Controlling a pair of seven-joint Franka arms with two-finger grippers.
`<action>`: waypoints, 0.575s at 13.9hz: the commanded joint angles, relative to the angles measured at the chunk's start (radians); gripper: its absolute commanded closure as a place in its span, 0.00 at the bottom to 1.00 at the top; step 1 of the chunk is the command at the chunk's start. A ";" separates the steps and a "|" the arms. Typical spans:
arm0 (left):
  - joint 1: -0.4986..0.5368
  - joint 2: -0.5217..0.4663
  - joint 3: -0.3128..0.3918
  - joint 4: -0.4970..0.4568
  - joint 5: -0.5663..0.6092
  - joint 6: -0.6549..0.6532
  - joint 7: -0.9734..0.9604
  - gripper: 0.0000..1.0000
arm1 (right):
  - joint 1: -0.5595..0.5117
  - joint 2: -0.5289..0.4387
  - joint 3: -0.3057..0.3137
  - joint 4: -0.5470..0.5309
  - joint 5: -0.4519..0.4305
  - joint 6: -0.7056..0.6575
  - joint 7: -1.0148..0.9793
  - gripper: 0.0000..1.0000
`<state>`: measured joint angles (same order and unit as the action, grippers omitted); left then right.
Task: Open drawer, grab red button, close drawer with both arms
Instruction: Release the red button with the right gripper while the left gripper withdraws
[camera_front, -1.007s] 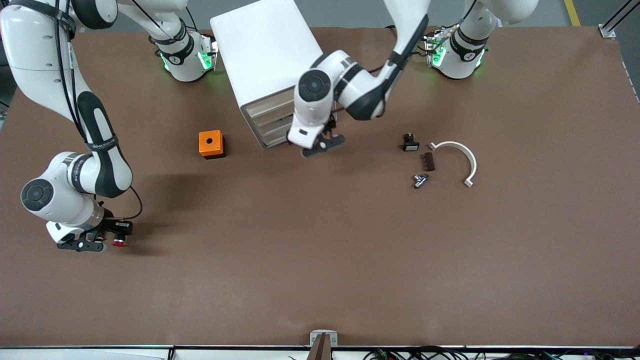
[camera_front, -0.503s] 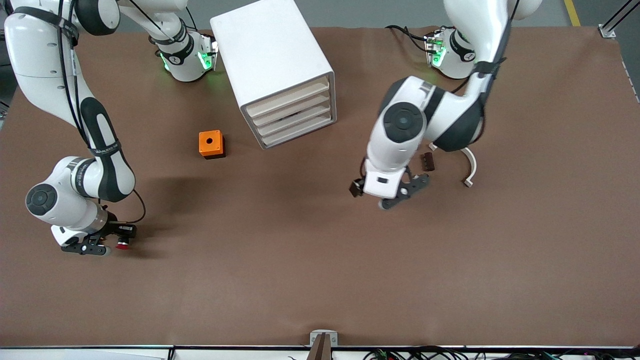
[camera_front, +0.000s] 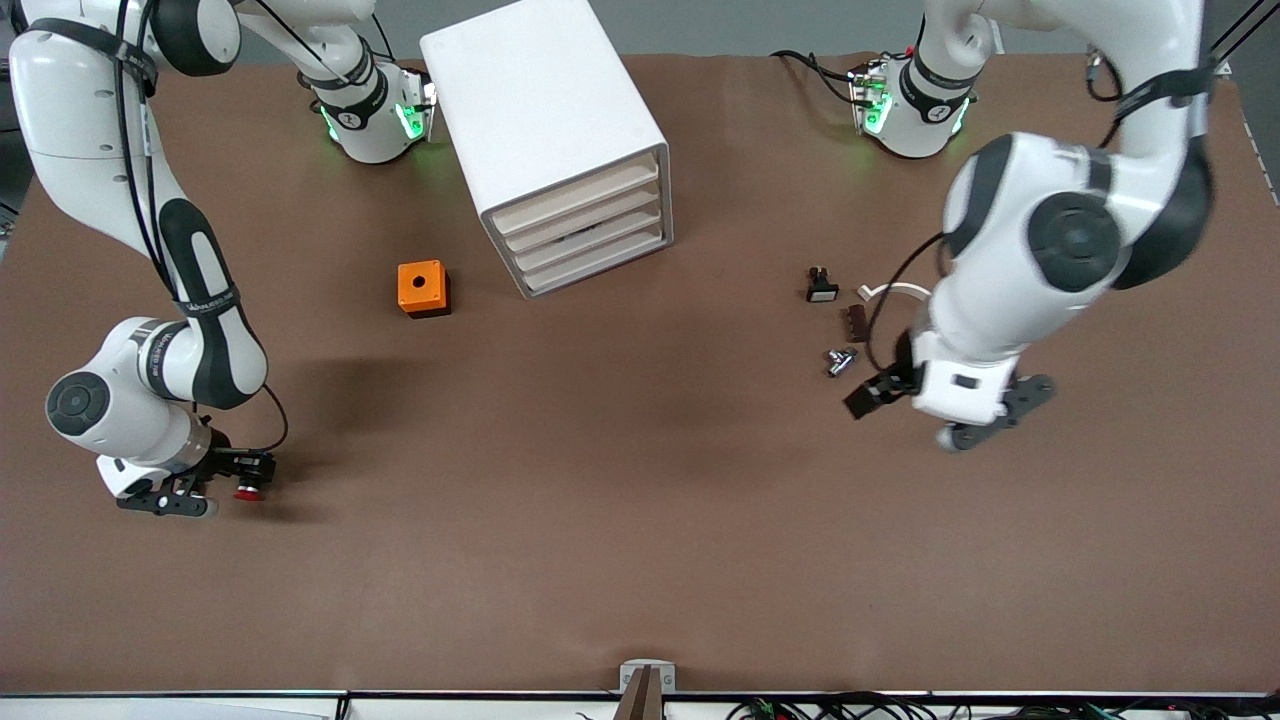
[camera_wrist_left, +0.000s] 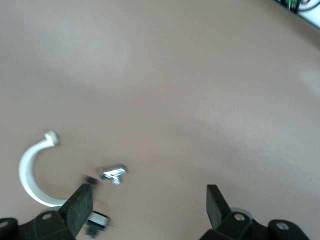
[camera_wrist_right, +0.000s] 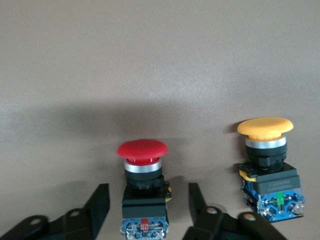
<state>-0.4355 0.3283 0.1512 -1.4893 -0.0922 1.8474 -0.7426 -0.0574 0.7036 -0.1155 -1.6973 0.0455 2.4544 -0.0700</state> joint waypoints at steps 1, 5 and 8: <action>0.082 -0.084 -0.012 -0.012 0.019 -0.085 0.147 0.00 | -0.009 -0.018 0.014 0.039 0.007 -0.095 -0.004 0.00; 0.182 -0.190 -0.015 -0.016 0.019 -0.177 0.320 0.00 | -0.004 -0.133 0.016 0.045 -0.004 -0.277 -0.014 0.00; 0.274 -0.258 -0.038 -0.019 0.019 -0.266 0.449 0.00 | -0.005 -0.238 0.016 0.045 -0.004 -0.432 -0.056 0.00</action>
<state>-0.2132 0.1253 0.1415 -1.4879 -0.0920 1.6293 -0.3653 -0.0551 0.5493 -0.1087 -1.6272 0.0445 2.0924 -0.0953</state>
